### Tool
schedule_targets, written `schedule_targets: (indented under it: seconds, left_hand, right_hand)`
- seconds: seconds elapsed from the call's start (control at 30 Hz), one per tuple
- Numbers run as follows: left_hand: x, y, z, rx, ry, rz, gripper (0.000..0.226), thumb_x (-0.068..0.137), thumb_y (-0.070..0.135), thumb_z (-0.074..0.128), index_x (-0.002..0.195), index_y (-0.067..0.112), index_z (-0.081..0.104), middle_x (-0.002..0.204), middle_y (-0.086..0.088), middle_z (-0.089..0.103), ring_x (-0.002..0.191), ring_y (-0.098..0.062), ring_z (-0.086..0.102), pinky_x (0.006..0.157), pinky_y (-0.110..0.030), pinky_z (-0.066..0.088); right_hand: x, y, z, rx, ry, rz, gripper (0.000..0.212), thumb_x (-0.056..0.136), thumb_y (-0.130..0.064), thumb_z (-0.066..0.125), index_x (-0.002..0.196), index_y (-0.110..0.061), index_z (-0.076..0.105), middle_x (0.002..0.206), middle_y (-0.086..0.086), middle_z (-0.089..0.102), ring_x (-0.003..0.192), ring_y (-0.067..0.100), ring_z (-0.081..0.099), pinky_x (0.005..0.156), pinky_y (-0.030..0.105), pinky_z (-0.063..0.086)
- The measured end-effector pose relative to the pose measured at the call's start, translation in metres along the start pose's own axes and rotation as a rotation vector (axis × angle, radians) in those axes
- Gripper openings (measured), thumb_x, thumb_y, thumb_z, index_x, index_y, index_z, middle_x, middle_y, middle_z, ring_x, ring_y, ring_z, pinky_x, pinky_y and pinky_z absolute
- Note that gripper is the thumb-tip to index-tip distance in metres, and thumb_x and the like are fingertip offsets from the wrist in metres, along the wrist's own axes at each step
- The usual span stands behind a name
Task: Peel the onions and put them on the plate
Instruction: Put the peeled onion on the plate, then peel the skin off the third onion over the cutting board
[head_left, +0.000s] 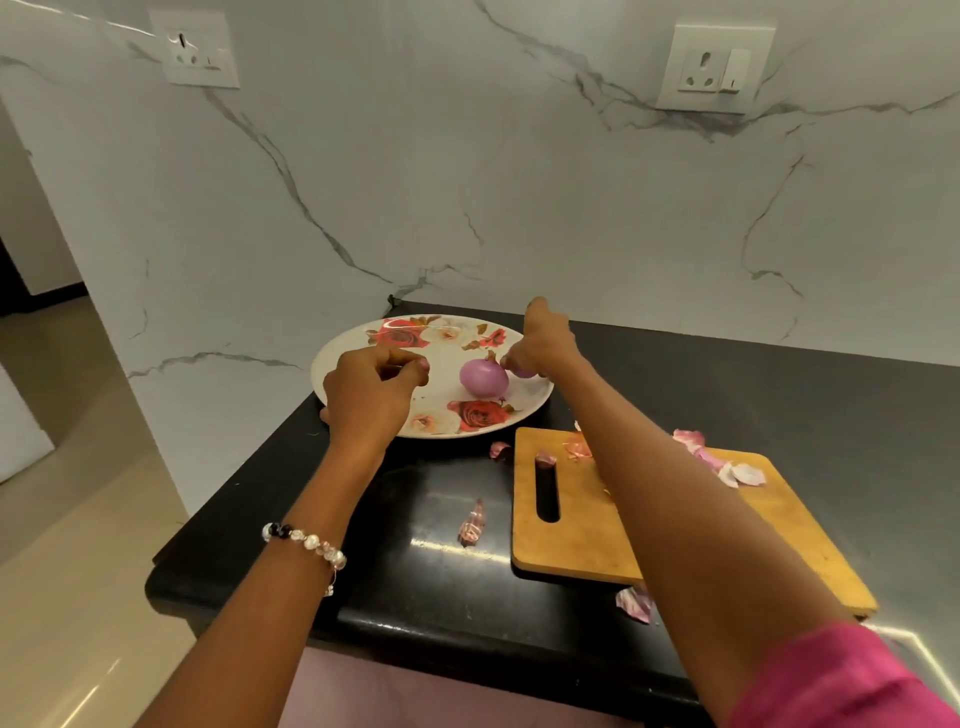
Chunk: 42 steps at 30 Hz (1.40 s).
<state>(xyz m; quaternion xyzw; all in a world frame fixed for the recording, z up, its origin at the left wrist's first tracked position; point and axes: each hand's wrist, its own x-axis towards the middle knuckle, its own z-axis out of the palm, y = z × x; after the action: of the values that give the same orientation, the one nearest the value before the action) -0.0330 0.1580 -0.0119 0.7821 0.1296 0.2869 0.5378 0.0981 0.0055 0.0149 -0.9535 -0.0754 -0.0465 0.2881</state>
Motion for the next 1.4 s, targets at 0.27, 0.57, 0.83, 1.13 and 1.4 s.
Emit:
schedule_targets:
  seconds: [0.27, 0.57, 0.83, 1.13, 1.4]
  left_hand:
    - [-0.016, 0.001, -0.004, -0.084, -0.062, 0.026, 0.014, 0.086, 0.019, 0.068, 0.074, 0.027, 0.069, 0.078, 0.006, 0.071, 0.08, -0.01, 0.066, 0.08, -0.03, 0.053]
    - [-0.042, 0.02, 0.008, -0.059, -0.161, 0.108, 0.013, 0.083, 0.024, 0.072, 0.092, 0.016, 0.074, 0.084, 0.003, 0.072, 0.083, -0.012, 0.066, 0.081, -0.029, 0.053]
    - [-0.081, 0.041, 0.042, -0.065, -0.302, 0.178, 0.014, 0.079, 0.013, 0.075, 0.092, 0.017, 0.073, 0.084, 0.005, 0.07, 0.08, -0.005, 0.066, 0.076, -0.02, 0.054]
    - [-0.092, 0.056, 0.086, 0.164, -0.444, 0.4, 0.021, 0.081, 0.014, 0.073, 0.101, 0.016, 0.071, 0.095, 0.002, 0.07, 0.084, -0.007, 0.063, 0.073, -0.014, 0.049]
    - [-0.064, 0.057, 0.097, 0.233, -0.573, 0.388, 0.017, 0.083, 0.012, 0.071, 0.1, 0.013, 0.071, 0.09, -0.003, 0.069, 0.076, -0.011, 0.067, 0.071, -0.026, 0.058]
  right_hand:
    - [0.0, 0.001, -0.001, 0.102, -0.051, 0.024, 0.059, 0.09, -0.023, 0.072, 0.134, -0.002, 0.038, 0.128, 0.021, 0.054, 0.111, 0.034, 0.059, 0.08, 0.035, 0.051]
    - [-0.071, 0.022, -0.067, 0.614, 0.042, -0.008, 0.03, 0.093, -0.015, 0.068, 0.121, -0.008, 0.063, 0.104, 0.016, 0.069, 0.093, 0.028, 0.069, 0.077, 0.039, 0.062]
    - [-0.159, 0.102, -0.11, 0.597, 0.171, -0.112, 0.019, 0.089, -0.001, 0.069, 0.107, -0.008, 0.07, 0.094, 0.011, 0.072, 0.085, 0.026, 0.072, 0.075, 0.034, 0.061]
    - [-0.158, 0.137, -0.102, 0.129, -0.032, -0.391, 0.036, 0.085, -0.017, 0.076, 0.121, -0.016, 0.067, 0.112, -0.003, 0.07, 0.102, 0.008, 0.065, 0.086, 0.016, 0.051]
    - [-0.138, 0.133, -0.074, 0.058, -0.098, -0.419, 0.046, 0.084, -0.025, 0.077, 0.127, -0.02, 0.062, 0.123, -0.002, 0.065, 0.107, 0.006, 0.053, 0.089, 0.012, 0.041]
